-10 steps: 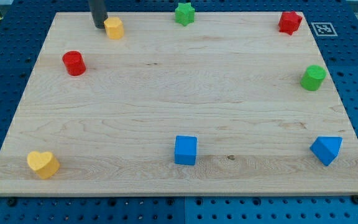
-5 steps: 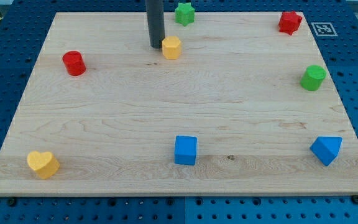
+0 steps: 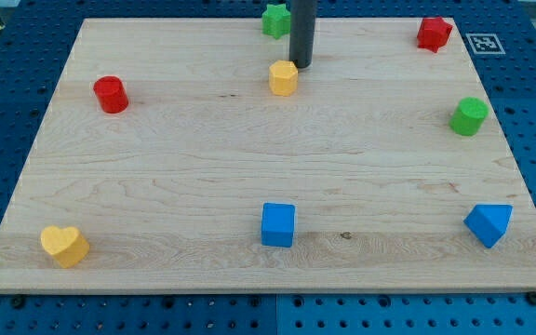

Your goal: Move the yellow hexagon towards the center

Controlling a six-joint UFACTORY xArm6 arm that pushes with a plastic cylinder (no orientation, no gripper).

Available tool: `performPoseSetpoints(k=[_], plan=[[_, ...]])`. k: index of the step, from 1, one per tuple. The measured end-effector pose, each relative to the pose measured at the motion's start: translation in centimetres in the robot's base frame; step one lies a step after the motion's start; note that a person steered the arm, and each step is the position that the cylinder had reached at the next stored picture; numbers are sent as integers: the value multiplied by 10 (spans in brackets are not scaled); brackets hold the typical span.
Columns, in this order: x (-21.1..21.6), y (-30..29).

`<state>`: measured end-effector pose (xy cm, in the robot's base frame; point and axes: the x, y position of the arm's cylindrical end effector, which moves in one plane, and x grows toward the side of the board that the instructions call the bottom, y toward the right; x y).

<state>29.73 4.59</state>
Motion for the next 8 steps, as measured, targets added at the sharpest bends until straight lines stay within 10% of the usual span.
performPoseSetpoints(k=[5, 8], plan=[[-8, -32], [64, -33]])
